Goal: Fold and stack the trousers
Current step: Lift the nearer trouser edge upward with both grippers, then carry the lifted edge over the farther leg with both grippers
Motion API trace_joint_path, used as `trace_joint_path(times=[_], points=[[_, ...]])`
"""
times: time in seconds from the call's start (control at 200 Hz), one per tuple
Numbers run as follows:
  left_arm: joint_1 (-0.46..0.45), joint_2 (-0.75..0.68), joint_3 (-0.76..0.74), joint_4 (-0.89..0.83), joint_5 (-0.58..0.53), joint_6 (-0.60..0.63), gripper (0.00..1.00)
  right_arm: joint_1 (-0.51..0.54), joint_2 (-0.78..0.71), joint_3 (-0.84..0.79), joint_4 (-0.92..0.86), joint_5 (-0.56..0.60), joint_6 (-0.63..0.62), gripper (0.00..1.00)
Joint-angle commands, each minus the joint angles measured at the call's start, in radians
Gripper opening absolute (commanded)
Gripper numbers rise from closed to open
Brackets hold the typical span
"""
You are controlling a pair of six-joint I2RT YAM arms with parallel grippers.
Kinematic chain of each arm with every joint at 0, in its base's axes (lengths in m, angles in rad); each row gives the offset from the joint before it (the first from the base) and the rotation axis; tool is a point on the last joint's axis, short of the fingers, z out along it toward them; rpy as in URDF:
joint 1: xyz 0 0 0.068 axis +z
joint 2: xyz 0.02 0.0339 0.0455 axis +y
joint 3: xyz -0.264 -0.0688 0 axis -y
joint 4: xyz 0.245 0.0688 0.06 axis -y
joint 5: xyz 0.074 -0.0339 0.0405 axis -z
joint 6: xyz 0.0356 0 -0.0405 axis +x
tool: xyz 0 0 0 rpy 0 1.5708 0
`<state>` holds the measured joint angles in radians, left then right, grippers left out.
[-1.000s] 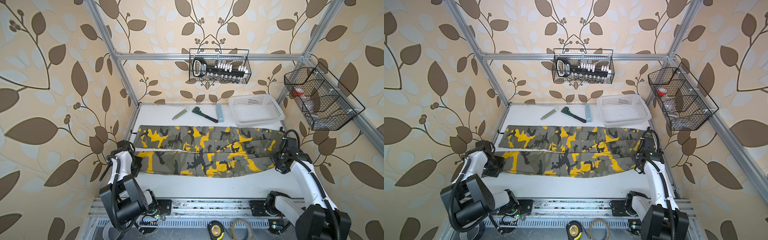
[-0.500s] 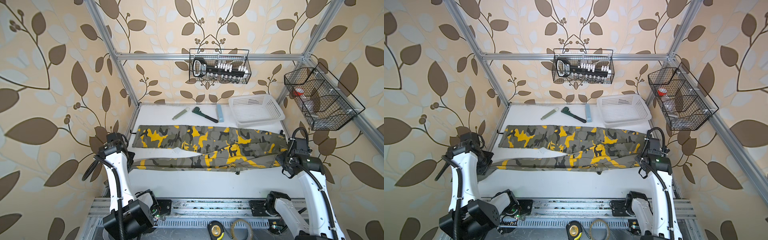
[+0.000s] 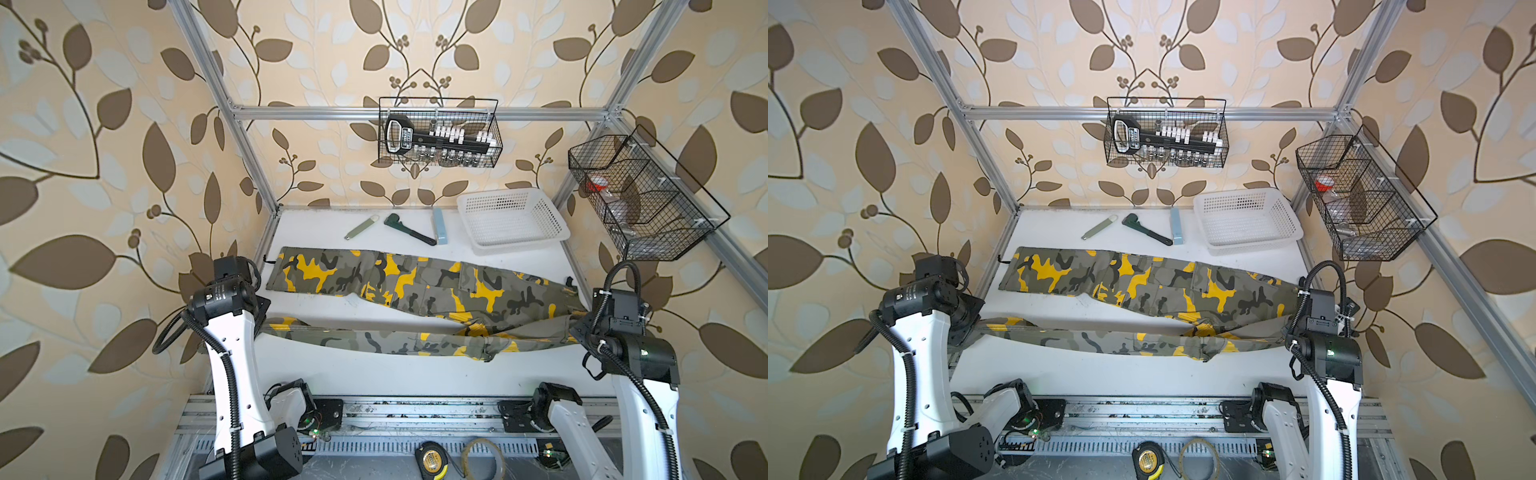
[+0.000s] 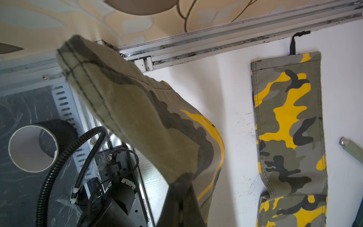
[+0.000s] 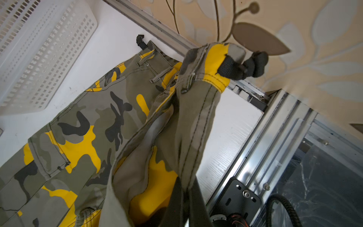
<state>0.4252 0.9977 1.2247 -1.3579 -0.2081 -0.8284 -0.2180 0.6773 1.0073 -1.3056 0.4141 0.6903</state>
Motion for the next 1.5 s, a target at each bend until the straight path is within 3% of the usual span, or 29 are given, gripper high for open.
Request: trace_joint_path(times=[0.0,0.125,0.33,0.84,1.115,1.315,1.494], points=[[-0.002,0.037,0.023,0.172,-0.063,0.068,0.00,-0.017,0.021,0.042,0.060,0.222,-0.034,0.01],[-0.026,0.103,0.004,0.290,-0.015,0.126,0.00,-0.026,0.074,0.048,0.140,0.226,-0.008,0.01],[-0.081,0.275,0.061,0.356,-0.046,0.211,0.00,-0.028,0.172,0.024,0.275,0.203,0.024,0.01],[-0.194,0.721,0.424,0.272,-0.095,0.322,0.00,-0.014,0.428,0.123,0.476,0.221,0.032,0.01],[-0.218,0.980,0.623,0.202,-0.150,0.392,0.06,0.013,0.589,0.121,0.587,0.231,0.021,0.01],[-0.224,1.091,0.729,0.186,-0.158,0.398,0.08,0.017,0.653,0.120,0.660,0.244,0.001,0.01],[-0.230,1.146,0.762,0.177,-0.194,0.413,0.08,0.049,0.680,0.069,0.747,0.177,0.023,0.02]])
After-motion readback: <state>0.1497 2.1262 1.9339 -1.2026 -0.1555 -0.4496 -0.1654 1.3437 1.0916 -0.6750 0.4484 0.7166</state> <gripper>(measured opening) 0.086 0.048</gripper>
